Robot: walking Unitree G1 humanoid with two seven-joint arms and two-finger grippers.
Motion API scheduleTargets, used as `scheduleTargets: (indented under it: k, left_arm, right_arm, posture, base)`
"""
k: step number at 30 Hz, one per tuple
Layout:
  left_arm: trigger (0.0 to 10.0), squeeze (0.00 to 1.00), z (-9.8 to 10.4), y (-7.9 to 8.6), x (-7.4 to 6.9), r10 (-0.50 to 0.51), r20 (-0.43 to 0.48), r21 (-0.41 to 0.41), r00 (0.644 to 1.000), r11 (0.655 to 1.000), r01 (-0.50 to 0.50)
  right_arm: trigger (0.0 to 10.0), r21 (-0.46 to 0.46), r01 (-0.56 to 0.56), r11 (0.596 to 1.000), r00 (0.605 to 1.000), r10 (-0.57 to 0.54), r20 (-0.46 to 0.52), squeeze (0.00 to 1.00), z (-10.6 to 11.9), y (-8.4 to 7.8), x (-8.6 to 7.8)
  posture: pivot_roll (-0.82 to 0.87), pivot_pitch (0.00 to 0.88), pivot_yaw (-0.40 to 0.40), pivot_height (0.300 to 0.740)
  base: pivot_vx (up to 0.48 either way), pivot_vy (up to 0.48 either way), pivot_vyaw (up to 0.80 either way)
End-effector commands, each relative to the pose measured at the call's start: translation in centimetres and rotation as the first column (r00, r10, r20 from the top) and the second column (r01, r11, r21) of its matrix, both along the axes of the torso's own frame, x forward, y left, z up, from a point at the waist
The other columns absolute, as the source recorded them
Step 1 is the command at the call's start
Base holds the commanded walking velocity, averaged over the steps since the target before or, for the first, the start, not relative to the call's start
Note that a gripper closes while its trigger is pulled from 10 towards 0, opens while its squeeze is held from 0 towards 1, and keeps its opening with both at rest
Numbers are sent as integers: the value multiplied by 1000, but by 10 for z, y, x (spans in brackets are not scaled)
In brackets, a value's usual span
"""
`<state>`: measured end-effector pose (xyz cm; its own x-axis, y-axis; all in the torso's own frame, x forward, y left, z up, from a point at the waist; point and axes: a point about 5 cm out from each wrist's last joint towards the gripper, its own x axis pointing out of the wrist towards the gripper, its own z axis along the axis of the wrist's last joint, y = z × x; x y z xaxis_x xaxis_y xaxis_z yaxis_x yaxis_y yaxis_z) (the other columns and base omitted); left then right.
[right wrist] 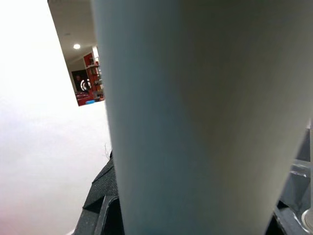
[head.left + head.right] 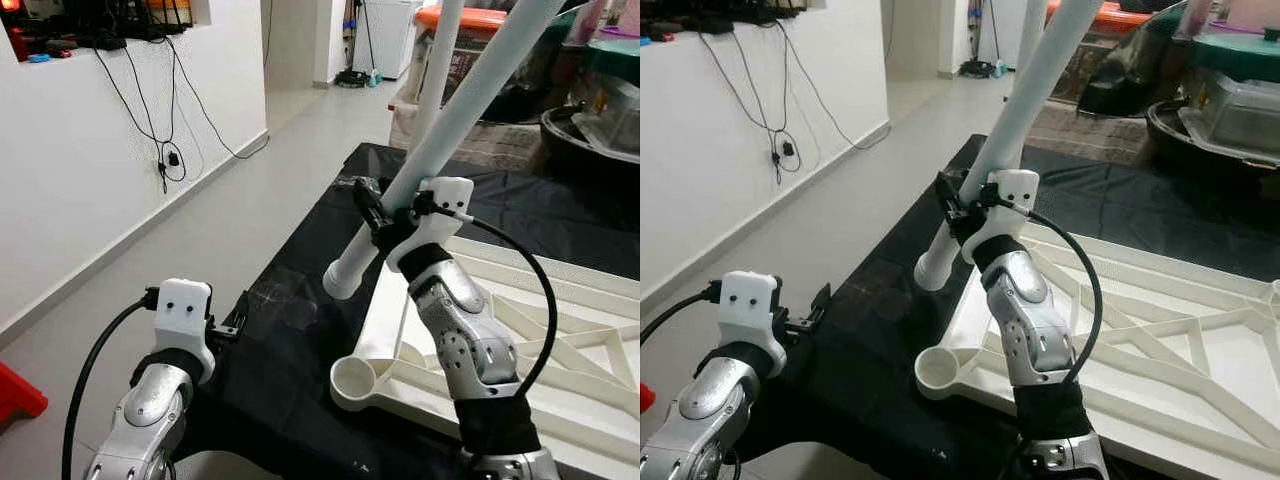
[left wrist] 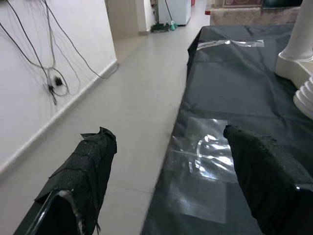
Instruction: Building children table
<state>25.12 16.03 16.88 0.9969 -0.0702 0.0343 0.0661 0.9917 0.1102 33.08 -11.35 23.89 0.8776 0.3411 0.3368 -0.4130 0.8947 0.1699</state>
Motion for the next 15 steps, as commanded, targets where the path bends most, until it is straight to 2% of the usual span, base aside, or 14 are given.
scheduleTargets:
  k: [1, 4, 5, 10, 12, 15]
  left_arm:
    - [10000, 0, -2, 0, 1, -4, -1, 40, 1000, 999, 4]
    - [10000, 0, -2, 0, 1, 6, -4, 27, 1000, 1000, -6]
    - [10000, 0, -1, 2, 2, 32, -2, 5, 1000, 999, -32]
    - [10000, 0, 0, 6, 4, 50, -1, 18, 999, 999, -49]
    - [10000, 0, 0, 8, 4, 55, 1, 18, 998, 998, -55]
    - [10000, 0, 0, 8, 4, 58, 5, 18, 998, 998, -59]
  right_arm:
    - [10000, -2, -19, 1000, 1000, 19, 6, 0, 1, 4, -2]
    - [10000, -3, -19, 1000, 1000, 19, 7, 0, 1, 4, -2]
    - [10000, -3, -19, 1000, 1000, 19, 11, 0, 2, 4, -2]
    - [10000, -1, -24, 1000, 1000, 24, 19, 0, 4, 4, -2]
    - [10000, 3, -26, 1000, 999, 25, 23, 0, 4, 5, -2]
    - [10000, 9, -37, 999, 999, 36, 23, 0, 4, 5, -2]
  posture:
    - [92, 0, -66, 740]
    - [91, 0, -67, 740]
    - [94, 0, -69, 740]
    - [94, 0, -69, 740]
    - [94, 0, -70, 740]
    - [94, 0, -70, 740]
  base:
    - [0, -480, -800]
    - [0, -470, -800]
    - [0, 0, -800]
    - [0, 0, -800]
    - [0, 0, -431]
    - [0, 0, 0]
